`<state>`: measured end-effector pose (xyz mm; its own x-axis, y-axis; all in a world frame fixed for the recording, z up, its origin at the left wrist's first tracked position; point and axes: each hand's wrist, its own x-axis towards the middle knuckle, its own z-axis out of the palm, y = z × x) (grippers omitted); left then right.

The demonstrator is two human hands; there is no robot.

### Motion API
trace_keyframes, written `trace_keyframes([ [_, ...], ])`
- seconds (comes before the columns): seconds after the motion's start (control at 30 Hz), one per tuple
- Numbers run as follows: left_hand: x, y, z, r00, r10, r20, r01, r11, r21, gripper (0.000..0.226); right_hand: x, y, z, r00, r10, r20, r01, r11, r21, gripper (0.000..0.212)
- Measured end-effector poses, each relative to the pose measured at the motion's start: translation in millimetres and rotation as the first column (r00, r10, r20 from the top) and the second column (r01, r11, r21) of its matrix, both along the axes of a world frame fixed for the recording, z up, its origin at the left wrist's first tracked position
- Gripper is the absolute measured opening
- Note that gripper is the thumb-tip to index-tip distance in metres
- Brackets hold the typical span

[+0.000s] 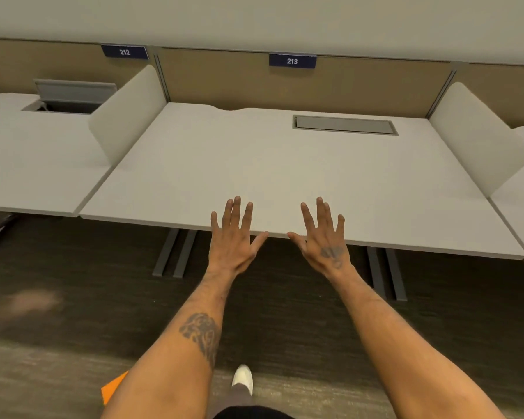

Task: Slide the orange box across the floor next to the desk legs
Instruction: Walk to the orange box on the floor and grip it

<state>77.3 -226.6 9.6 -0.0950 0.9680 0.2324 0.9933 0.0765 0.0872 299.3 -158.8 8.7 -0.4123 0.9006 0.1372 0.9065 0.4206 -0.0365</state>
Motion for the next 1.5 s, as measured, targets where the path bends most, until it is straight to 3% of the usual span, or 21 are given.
trace_keyframes([
  [0.37, -39, -122, -7, 0.986, 0.164, 0.005, -0.163, 0.984, -0.067, 0.086, -58, -87, -16, 0.981, 0.194, -0.008, -0.194, 0.981, -0.021, 0.083],
  [0.63, -95, -246, -20, 0.937, 0.349, 0.026, -0.343, 0.931, -0.126, 0.081, -137, -181, -29, 0.942, 0.335, -0.005, -0.333, 0.933, -0.134, 0.081],
  [1.0, -187, -410, -40, 0.888, 0.457, 0.038, -0.446, 0.880, -0.166, 0.080, -250, -328, -55, 0.897, 0.442, -0.012, -0.431, 0.869, -0.241, 0.082],
  [1.3, -223, -472, -81, 0.808, 0.580, 0.103, -0.544, 0.802, -0.246, 0.081, -300, -384, -91, 0.844, 0.536, 0.012, -0.496, 0.789, -0.362, 0.083],
  [1.5, -236, -492, -148, 0.740, 0.659, 0.134, -0.590, 0.732, -0.340, 0.082, -323, -394, -157, 0.805, 0.594, -0.011, -0.532, 0.713, -0.457, 0.082],
])
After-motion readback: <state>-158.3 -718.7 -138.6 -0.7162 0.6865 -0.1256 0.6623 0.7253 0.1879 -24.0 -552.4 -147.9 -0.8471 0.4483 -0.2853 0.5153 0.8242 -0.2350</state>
